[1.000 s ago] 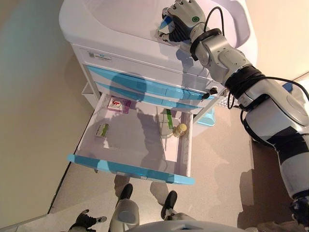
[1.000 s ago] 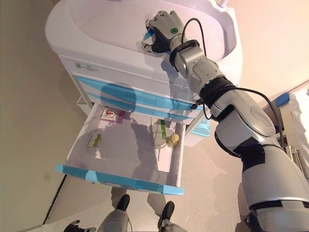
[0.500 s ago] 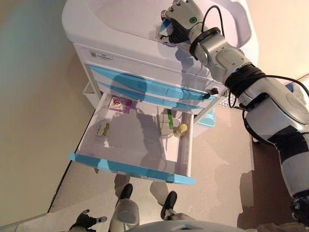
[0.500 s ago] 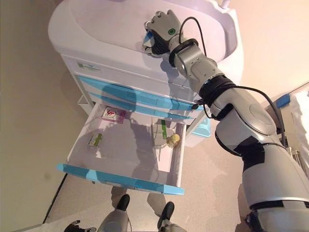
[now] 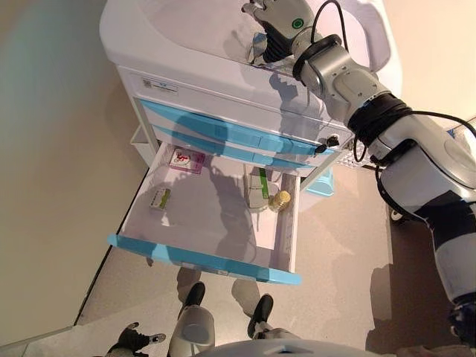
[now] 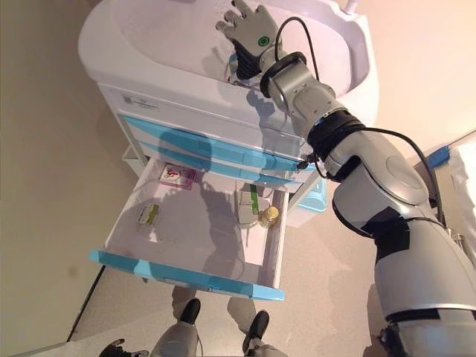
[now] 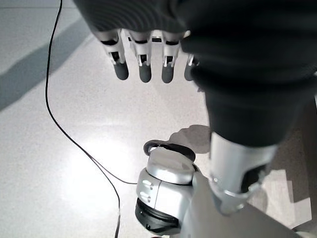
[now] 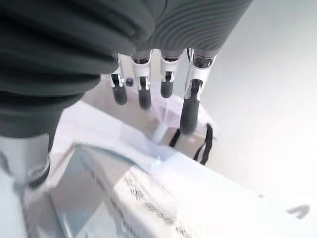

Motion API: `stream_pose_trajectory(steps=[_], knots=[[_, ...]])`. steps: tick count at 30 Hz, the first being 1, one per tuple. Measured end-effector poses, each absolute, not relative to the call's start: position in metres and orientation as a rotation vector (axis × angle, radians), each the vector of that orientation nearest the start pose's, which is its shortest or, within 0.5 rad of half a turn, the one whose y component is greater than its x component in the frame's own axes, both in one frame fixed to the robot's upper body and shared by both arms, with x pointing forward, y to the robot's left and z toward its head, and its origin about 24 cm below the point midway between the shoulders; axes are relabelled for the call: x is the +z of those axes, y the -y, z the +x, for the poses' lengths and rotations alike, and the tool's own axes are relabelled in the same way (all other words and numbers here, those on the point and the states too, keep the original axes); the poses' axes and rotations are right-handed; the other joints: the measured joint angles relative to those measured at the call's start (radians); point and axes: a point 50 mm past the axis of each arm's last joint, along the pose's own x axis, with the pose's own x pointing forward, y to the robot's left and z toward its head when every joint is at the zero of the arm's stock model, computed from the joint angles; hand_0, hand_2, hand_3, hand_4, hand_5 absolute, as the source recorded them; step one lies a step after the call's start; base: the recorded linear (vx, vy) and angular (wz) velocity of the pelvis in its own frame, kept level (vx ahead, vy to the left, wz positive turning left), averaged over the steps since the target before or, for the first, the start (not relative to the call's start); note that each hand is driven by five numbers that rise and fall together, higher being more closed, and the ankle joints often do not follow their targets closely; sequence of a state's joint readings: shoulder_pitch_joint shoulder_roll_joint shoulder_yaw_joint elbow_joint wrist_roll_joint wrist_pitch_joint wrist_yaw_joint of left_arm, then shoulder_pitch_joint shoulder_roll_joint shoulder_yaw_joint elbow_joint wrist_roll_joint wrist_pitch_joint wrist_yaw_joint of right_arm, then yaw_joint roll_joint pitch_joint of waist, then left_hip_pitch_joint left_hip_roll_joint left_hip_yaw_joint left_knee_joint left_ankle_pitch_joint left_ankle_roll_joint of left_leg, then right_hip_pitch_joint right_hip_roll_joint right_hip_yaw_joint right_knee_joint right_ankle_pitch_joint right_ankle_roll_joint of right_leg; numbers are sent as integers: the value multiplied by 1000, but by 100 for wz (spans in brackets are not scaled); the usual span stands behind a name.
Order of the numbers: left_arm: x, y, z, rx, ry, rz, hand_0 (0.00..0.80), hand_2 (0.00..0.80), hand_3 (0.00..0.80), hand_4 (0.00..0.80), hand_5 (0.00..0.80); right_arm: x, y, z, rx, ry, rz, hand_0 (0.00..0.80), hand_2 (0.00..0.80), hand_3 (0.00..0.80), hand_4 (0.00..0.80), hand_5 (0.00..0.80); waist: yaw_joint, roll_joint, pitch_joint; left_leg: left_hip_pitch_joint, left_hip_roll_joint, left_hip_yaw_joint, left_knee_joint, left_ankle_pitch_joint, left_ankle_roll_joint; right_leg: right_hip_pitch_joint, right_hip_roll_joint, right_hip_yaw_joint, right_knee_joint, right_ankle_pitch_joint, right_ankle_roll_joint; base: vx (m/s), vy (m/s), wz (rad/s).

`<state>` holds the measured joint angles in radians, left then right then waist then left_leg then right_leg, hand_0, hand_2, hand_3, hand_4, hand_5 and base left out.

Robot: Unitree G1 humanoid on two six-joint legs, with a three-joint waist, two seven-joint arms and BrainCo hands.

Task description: Open the drawer and pick up the medicine

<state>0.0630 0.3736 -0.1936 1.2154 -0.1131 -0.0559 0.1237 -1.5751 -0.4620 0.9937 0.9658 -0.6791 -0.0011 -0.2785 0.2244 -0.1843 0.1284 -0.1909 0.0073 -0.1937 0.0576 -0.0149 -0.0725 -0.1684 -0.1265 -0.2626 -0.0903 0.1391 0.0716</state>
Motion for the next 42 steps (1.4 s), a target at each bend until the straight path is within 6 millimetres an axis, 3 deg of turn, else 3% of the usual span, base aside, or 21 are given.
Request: stream_pose_trajectory(steps=[21,29,37,42], knots=[[-147,-286,74,224,-1191,416,0,0,0,0,0,322,82,410,-133,766,-1809,0,0,0,0,0,9,-1,-5,2,-2,0,6,1,0,8,-1,0,0,0,0,0,0,0],[-146,-285,76,224,-1181,414,0,0,0,0,0,297,120,418,-158,583,-1469,0,0,0,0,0,1,13,-14,23,-6,9,7,2,2,22,-5,8,0,4,-2,-7,8,-2],[-146,-283,76,213,-1176,404,0,0,0,0,0,295,151,415,-247,544,-1222,0,0,0,0,0,-51,77,-49,45,-14,38,-5,8,11,26,-14,35,0,12,4,-32,16,-10],[-148,-279,74,206,-1180,378,0,0,0,0,0,281,182,411,-300,489,-1142,0,0,0,0,0,-91,107,-70,82,-12,77,-26,11,16,33,-14,64,0,17,5,-7,8,-20]])
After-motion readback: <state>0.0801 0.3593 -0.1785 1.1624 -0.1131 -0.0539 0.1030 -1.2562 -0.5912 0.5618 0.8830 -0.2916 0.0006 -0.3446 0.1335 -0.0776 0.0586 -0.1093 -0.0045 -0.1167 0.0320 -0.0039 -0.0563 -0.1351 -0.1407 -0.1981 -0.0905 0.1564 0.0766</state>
